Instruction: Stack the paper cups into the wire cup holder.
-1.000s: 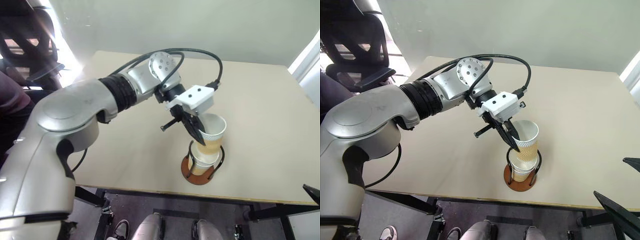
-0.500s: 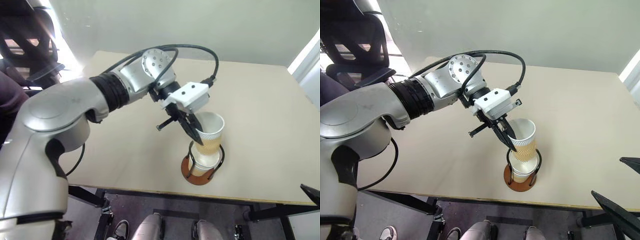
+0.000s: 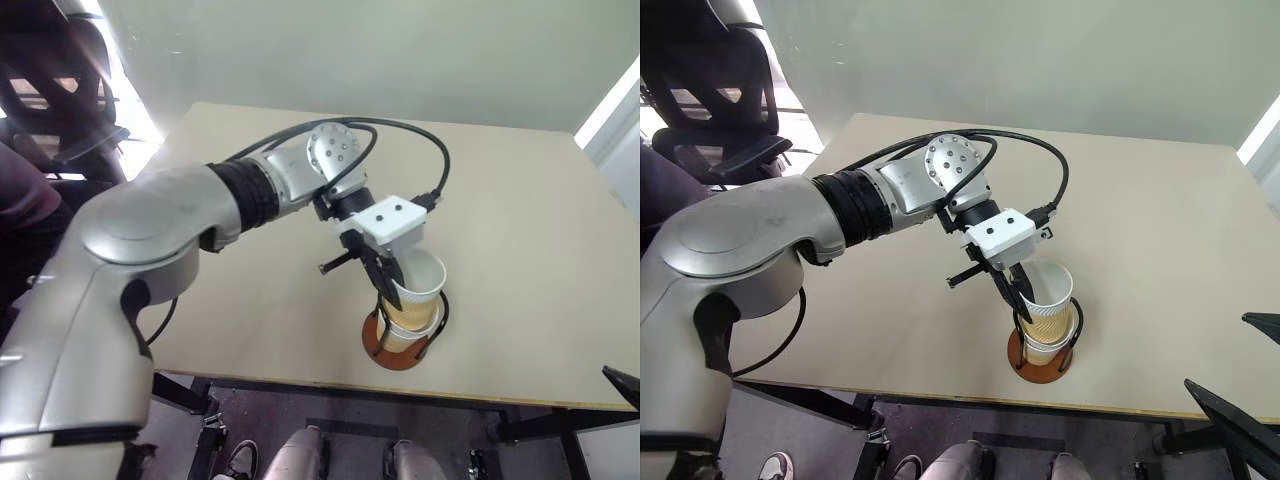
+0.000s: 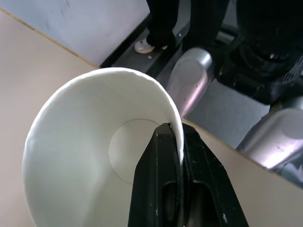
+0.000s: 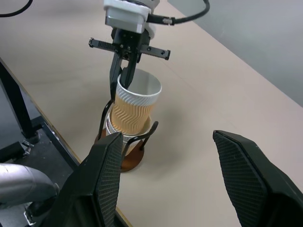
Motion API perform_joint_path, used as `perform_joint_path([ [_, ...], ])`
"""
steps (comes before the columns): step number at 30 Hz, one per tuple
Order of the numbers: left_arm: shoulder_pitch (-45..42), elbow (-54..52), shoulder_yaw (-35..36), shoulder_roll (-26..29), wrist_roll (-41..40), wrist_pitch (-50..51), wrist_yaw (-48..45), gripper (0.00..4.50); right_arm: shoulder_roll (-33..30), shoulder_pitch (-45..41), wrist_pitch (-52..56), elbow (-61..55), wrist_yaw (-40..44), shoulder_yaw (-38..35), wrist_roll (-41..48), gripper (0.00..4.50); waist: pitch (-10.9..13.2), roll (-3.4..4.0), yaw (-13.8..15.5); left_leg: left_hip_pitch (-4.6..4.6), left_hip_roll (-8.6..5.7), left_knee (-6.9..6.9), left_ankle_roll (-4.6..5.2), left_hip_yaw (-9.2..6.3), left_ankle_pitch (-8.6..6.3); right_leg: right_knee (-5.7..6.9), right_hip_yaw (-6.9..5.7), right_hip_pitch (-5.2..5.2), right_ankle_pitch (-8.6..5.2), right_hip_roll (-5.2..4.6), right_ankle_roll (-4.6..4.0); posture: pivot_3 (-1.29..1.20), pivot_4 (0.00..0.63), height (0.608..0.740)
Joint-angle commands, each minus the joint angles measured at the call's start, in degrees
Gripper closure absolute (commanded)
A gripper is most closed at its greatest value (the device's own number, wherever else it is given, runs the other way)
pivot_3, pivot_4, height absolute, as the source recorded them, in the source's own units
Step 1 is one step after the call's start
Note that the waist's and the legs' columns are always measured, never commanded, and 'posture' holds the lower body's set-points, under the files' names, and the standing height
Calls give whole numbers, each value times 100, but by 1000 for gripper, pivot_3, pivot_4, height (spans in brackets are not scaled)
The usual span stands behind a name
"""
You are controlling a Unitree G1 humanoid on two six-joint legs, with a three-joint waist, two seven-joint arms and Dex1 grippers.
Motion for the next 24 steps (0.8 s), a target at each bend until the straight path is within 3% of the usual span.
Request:
perform_joint_path([
  [1,-36,193,110,-79,86,-126,-163,4455,63,1,-41,41,2,-180,167,1407,0,0,0,0,0,0,0,0,0,1,0,0,0,0,0,0,150,740],
  [4,-30,234,118,-109,106,-75,-163,4455,65,-5,3,41,32,-193,192,1407,0,0,0,0,0,0,0,0,0,0,-1,0,-1,0,-1,0,150,740],
  [7,-16,272,149,-132,111,-29,-163,3847,39,-16,56,41,65,-173,191,1407,0,0,0,0,0,0,0,0,0,-1,-1,0,-1,0,-1,0,150,740],
  [17,18,152,327,-87,-11,-21,-163,302,-96,-77,142,41,30,-91,126,1407,0,0,1,1,0,0,0,0,0,-1,-2,0,-1,0,0,0,150,740],
  [24,146,115,1535,135,-391,649,-163,302,-358,-165,85,41,-50,229,-146,1407,1,-1,-1,3,0,0,1,0,0,-1,-3,0,-1,0,0,0,150,740],
])
